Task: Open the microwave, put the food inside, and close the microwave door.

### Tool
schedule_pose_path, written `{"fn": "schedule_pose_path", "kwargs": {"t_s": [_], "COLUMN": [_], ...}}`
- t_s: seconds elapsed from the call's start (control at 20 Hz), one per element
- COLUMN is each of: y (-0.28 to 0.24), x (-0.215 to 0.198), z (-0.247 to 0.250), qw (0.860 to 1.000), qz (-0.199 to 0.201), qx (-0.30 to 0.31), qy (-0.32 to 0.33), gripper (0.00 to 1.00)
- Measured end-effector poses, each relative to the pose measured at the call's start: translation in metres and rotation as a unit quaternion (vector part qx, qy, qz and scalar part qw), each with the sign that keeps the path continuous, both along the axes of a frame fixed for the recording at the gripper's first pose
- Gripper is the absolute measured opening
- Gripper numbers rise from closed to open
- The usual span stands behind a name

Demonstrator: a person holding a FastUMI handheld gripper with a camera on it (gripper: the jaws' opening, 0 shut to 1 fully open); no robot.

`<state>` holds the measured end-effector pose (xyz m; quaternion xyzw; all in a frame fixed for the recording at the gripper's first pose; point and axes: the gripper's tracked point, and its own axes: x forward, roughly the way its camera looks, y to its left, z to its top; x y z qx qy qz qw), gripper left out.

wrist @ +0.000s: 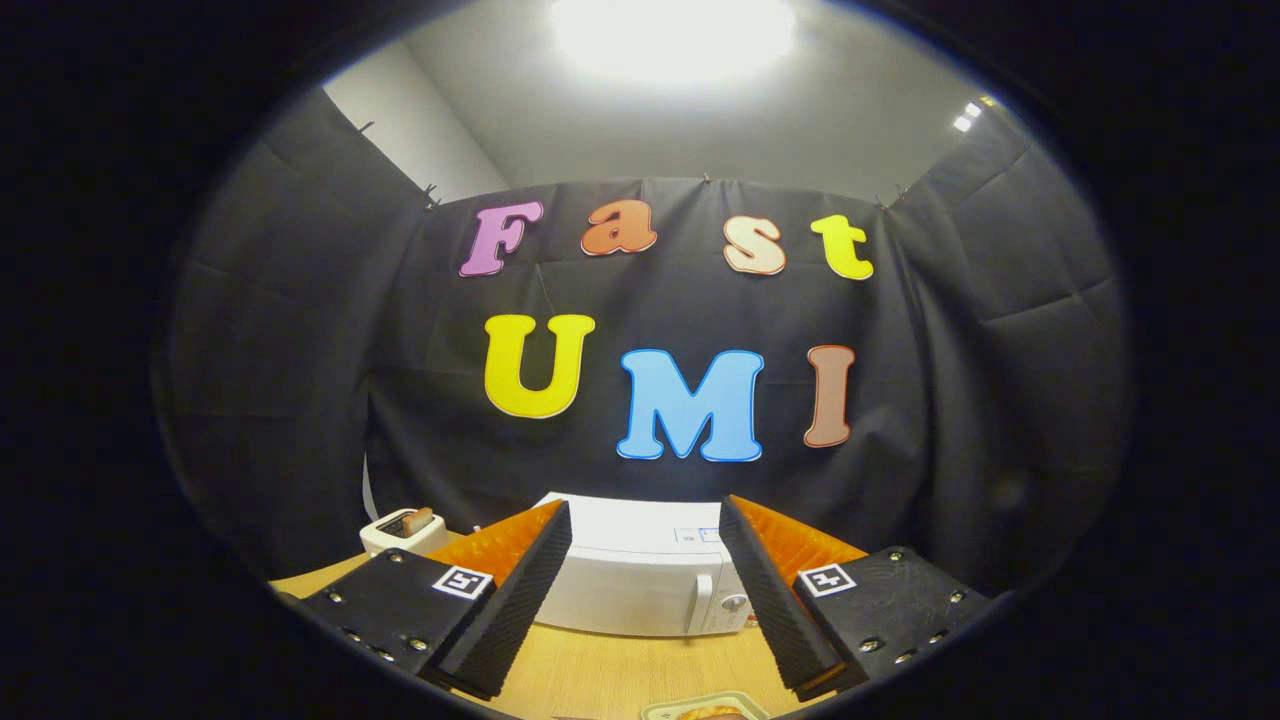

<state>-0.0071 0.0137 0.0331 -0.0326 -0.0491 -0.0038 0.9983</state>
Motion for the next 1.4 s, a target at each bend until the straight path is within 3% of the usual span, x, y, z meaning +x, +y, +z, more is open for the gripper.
{"fn": "schedule_pose_path", "kwargs": {"t_s": [0.65,1.4], "y": [-0.017,-0.079], "x": [0.038,0.141], "z": [-0.033,-0.16], "qw": [1.0,0.997], "qz": [-0.01,-0.034], "qx": [0.004,0.024], "qy": [0.018,0.067], "gripper": [0.96,0.96]}}
